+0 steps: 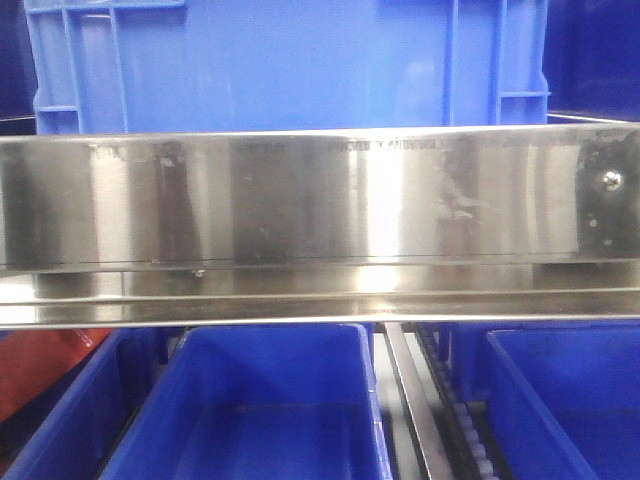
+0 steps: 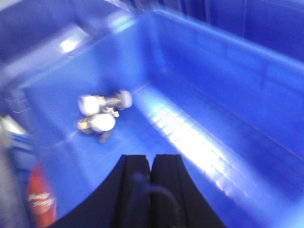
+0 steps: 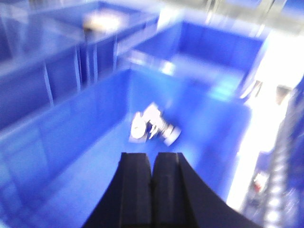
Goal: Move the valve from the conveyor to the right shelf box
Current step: 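Raise both open grippers out of the bins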
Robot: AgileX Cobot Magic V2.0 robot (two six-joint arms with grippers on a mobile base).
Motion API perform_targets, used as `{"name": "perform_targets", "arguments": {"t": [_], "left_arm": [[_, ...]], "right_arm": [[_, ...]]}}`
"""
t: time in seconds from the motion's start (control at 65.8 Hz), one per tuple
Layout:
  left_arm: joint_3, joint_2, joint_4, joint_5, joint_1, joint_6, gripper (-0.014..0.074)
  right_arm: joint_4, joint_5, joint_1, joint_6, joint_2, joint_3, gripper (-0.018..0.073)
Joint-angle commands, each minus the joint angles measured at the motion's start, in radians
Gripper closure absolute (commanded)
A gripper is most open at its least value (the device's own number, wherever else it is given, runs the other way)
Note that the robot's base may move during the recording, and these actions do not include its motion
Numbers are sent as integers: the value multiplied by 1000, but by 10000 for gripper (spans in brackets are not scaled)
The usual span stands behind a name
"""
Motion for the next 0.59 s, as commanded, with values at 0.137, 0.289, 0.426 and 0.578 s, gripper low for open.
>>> {"name": "perform_targets", "arguments": {"t": [0.137,0.289,0.426,0.578], "left_arm": [[251,-220,81,-101,-2,-151,707],[572,-459,81,-318,-2,-200,707],[850,-665,81,-487,-2,-214,707],[1125,-894,81,-632,-2,-215,707]], "right_arm": [[-38,-104,-1,16,-197,260,717],[-38,-239,-1,16,-372,518,722],[-38,-376,-1,16,-537,762,721],[-38,-496,-1,16,-700,1023,721]]}}
